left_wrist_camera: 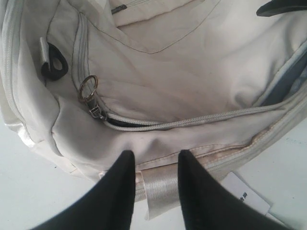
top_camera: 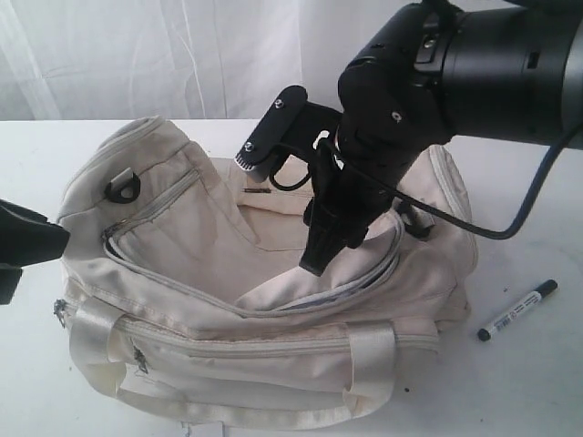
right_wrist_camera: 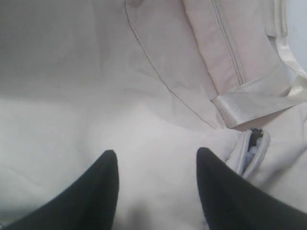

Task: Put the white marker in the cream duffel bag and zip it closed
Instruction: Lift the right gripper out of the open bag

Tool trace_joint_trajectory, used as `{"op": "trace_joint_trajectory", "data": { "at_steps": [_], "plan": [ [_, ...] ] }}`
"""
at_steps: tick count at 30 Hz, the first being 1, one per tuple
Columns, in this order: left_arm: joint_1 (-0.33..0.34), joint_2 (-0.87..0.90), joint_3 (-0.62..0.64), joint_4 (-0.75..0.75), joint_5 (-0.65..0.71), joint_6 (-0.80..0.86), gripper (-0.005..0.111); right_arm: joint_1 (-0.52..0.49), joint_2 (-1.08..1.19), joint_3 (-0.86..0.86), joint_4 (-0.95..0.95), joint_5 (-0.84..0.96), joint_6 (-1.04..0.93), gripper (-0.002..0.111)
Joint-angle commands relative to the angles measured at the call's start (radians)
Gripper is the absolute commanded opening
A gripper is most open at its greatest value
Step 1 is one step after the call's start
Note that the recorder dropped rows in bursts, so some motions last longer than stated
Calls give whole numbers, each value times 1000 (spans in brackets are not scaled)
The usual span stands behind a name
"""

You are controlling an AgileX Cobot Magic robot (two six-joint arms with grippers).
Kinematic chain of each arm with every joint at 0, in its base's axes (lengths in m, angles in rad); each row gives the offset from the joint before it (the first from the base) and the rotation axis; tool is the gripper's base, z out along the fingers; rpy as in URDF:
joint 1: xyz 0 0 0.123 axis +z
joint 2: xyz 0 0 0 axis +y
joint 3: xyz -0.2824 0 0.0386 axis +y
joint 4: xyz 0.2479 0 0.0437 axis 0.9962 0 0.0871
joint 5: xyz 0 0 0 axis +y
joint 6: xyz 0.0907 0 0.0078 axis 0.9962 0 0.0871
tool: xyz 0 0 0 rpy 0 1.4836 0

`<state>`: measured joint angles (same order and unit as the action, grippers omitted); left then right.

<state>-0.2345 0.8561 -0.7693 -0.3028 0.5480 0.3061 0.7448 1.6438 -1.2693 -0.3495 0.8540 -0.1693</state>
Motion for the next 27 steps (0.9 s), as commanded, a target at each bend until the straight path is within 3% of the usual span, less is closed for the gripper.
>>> {"op": "trace_joint_trajectory", "data": {
  "at_steps": [1,6,13,27],
  "plan": [
    [3,-7,6,-20,11,6,36,-17,-10,3,-2,6,17,47],
    [3,-7,6,-20,11,8,36,-48,-10,3,-2,4,19,47],
    [3,-7,6,-12,0,8,51,-58,-11,3,13,-16,23,47],
    [3,-7,11,-12,0,8,51,-59,-49,13,55,-78,116,47]
  ]
}}
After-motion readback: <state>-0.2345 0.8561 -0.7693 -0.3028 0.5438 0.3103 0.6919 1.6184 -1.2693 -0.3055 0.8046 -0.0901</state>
